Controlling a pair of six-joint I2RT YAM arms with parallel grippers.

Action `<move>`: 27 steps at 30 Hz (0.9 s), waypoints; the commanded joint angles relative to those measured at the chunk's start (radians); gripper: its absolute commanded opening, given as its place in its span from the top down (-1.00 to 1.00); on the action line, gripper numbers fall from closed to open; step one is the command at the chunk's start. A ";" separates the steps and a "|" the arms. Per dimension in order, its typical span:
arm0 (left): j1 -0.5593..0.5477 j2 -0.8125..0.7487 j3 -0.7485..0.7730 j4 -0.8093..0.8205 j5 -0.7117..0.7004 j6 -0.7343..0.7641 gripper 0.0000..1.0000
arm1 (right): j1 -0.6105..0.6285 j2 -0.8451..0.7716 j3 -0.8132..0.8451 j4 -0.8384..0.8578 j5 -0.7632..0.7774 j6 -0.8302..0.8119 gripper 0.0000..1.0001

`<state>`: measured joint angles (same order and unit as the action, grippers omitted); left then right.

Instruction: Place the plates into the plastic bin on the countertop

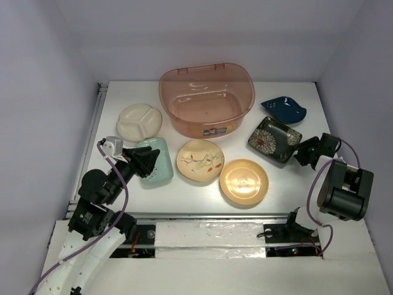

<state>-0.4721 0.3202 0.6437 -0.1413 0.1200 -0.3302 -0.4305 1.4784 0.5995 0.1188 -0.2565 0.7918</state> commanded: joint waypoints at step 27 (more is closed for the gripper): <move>-0.007 -0.038 0.025 0.025 -0.017 0.014 0.27 | 0.001 0.255 0.368 -0.373 -0.105 -0.206 0.28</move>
<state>-0.4721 0.2920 0.6437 -0.1478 0.1101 -0.3286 -0.4305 1.7176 0.9176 -0.1825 -0.3557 0.6102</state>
